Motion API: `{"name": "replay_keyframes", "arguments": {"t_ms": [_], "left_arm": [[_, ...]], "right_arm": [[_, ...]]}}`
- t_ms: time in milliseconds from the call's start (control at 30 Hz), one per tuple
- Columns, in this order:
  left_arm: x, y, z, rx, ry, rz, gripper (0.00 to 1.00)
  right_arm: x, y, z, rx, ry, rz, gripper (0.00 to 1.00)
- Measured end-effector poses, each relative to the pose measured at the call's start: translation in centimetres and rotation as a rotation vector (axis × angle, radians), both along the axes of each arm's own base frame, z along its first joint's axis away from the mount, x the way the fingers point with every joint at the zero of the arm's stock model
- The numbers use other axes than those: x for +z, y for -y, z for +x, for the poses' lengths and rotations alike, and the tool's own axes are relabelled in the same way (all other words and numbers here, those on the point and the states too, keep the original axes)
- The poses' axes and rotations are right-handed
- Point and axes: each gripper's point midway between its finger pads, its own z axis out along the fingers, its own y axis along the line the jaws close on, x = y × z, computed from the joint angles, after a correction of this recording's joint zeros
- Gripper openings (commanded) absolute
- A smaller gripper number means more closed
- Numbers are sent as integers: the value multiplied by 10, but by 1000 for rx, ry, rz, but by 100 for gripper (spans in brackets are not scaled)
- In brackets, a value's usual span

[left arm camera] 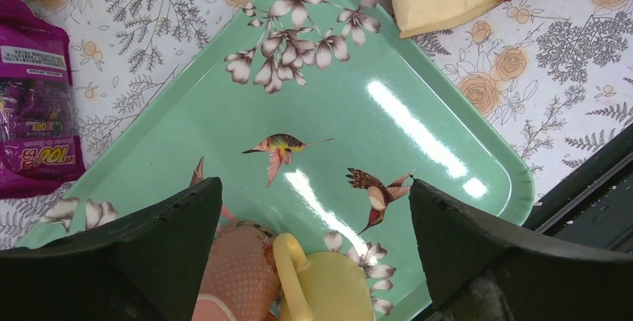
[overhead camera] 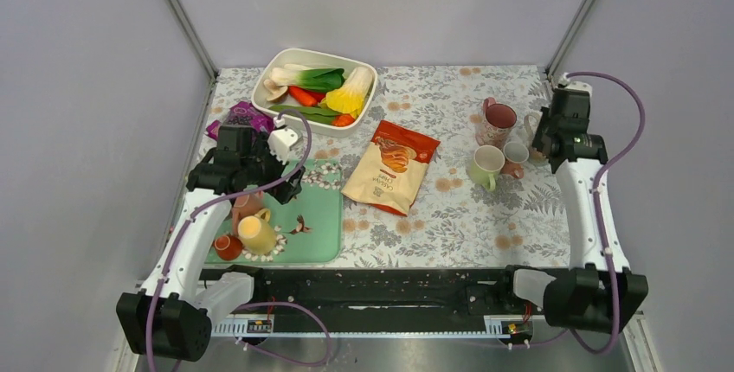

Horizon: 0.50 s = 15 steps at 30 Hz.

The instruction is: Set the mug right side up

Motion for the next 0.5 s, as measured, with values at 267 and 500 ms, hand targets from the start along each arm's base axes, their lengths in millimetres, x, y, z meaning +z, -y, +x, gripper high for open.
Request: {"name": "replay_keyframes", "arguments": {"t_ms": [267,500], "left_arm": [[0,-3,0,-27,20,28,99],[-1,-5,-7,-48,16,46,99]], "right_arm": [[-65,86,-3,-275,-157,70,0],[-135,88,-4,-298,-318,186,0]]}}
